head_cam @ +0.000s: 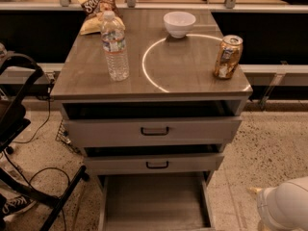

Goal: Close bottom drawer

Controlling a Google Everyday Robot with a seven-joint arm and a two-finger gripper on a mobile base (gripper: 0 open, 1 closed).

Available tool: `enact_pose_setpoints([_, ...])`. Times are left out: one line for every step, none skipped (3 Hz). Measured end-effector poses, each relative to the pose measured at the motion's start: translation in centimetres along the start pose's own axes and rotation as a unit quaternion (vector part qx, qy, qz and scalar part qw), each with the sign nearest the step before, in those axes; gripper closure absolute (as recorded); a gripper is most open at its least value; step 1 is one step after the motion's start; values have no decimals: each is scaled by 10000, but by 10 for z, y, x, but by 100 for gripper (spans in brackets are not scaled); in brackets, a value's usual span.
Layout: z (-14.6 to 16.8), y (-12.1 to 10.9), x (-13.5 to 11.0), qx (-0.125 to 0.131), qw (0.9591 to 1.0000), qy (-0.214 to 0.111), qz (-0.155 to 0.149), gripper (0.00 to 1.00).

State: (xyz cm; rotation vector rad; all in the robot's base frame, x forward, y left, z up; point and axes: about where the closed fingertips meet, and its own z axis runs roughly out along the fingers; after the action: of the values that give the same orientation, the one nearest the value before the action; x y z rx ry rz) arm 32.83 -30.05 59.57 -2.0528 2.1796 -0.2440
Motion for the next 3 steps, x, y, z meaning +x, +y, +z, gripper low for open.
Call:
enact_pose_setpoints([43, 10, 16, -199, 9996, 155, -90, 49])
enact_pose_setpoints([81, 24, 30, -508, 9982, 311, -72, 52])
enact_pose_setpoints([46, 11, 62, -562, 9967, 505, 298, 23])
